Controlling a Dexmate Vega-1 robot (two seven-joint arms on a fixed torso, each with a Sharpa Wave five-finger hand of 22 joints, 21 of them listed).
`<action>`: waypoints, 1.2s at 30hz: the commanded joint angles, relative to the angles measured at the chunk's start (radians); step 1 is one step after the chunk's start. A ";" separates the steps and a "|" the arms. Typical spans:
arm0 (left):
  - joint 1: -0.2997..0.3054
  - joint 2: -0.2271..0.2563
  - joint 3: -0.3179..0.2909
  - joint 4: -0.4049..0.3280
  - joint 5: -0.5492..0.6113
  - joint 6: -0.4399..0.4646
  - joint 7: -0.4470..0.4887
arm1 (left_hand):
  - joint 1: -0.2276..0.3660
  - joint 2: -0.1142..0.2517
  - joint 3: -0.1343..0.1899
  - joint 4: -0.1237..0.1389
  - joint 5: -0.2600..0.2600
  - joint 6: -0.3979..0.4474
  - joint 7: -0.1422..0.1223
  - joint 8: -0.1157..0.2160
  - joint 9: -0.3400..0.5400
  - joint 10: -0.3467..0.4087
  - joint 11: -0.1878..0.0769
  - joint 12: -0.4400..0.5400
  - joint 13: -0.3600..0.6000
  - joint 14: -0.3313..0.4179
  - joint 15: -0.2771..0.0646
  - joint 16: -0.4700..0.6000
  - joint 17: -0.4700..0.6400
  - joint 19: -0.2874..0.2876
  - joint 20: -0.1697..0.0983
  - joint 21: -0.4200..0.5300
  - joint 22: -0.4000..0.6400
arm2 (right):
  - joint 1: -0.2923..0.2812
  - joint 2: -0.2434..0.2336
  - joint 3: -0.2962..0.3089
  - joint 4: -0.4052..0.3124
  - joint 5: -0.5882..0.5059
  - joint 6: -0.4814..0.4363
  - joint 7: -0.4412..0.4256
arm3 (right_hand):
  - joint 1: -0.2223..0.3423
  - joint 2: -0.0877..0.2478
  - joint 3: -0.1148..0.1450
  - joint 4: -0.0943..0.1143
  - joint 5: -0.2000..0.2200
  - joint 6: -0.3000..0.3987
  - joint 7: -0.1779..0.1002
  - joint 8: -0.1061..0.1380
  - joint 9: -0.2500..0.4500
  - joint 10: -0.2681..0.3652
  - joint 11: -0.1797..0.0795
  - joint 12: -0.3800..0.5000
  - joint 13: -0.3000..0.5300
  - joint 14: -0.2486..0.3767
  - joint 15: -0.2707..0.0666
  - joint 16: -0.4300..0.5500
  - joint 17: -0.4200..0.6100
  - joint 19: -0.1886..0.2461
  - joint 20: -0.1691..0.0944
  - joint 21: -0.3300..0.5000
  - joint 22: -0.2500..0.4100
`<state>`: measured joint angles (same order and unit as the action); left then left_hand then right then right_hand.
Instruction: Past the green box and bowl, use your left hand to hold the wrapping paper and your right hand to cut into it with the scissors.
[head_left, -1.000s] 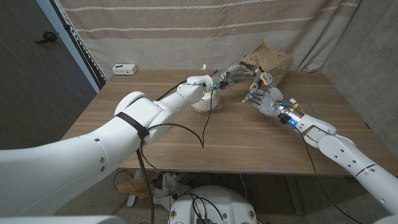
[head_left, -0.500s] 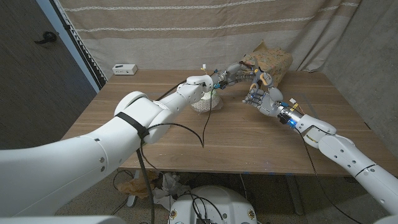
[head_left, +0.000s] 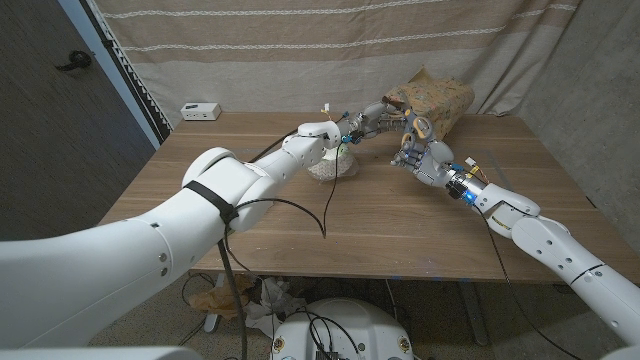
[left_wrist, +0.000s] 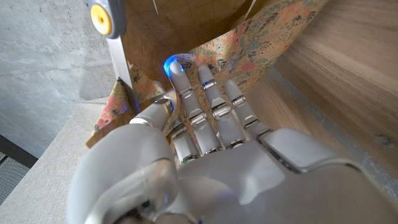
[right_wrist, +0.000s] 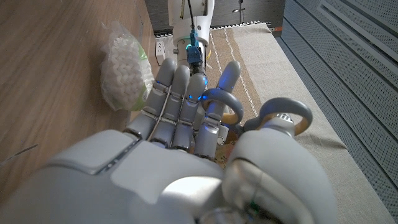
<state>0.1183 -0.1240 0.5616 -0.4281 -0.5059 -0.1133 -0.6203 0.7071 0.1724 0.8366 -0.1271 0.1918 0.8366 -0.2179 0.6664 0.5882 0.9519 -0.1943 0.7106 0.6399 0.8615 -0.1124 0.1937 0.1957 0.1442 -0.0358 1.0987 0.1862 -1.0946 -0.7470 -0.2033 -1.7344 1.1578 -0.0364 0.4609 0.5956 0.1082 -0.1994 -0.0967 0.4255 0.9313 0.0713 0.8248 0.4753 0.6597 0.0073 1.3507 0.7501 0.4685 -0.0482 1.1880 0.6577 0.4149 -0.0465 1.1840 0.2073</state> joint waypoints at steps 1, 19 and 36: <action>0.006 0.005 -0.004 0.000 -0.003 -0.015 -0.025 | 0.006 -0.008 0.007 -0.003 0.000 0.032 0.018 0.006 0.002 0.018 -0.015 0.008 0.004 0.011 -0.123 -0.002 0.002 -0.004 -0.130 0.006 0.000 | -0.005 -0.001 0.004 -0.007 0.011 -0.008 -0.007 | 0.014 0.003 0.009 -0.001 -0.005 0.057 0.045 0.007 0.001 0.013 -0.003 0.010 0.000 0.010 -0.079 0.010 0.000 0.010 -0.038 0.008 0.006; 0.020 0.013 -0.016 0.000 -0.013 -0.053 -0.097 | 0.006 -0.009 0.010 -0.006 -0.001 0.036 0.019 0.009 0.001 0.019 -0.015 0.009 -0.001 0.013 -0.124 -0.003 0.001 -0.007 -0.130 0.010 -0.001 | -0.007 0.005 0.004 -0.015 0.016 -0.013 -0.020 | 0.309 0.089 0.181 -0.078 -0.032 0.129 0.038 0.040 0.006 0.089 -0.028 0.041 -0.034 0.058 -0.116 0.064 -0.028 0.035 -0.076 0.093 0.025; 0.030 0.023 -0.037 0.000 -0.019 -0.045 -0.080 | 0.004 -0.010 0.013 -0.008 -0.001 0.035 0.018 0.005 -0.008 0.018 -0.015 0.009 -0.006 0.015 -0.123 -0.003 0.001 -0.009 -0.129 0.014 -0.001 | -0.029 -0.007 0.013 -0.044 0.027 -0.024 -0.036 | 0.405 0.080 0.270 -0.041 -0.093 0.139 0.044 0.056 0.008 0.094 -0.027 0.058 -0.030 0.056 -0.125 0.089 -0.040 0.016 -0.087 0.175 0.041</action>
<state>0.1437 -0.1070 0.5378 -0.4282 -0.5222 -0.1668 -0.7168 0.7015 0.1668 0.8449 -0.1354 0.1913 0.8451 -0.2199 0.6719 0.5790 0.9608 -0.1931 0.7148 0.6345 0.8632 -0.1106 0.1937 0.1953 0.1371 -0.0359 1.1064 0.1863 -1.1135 -0.7480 -0.1945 -1.7644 1.1755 -0.0515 0.4347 0.8612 0.0582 0.0325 -0.1077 0.3397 1.0062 0.0644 0.8737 0.4802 0.7174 0.0104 1.4030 0.7133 0.5187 -0.0451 1.2670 0.6158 0.4395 -0.0466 1.3476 0.2442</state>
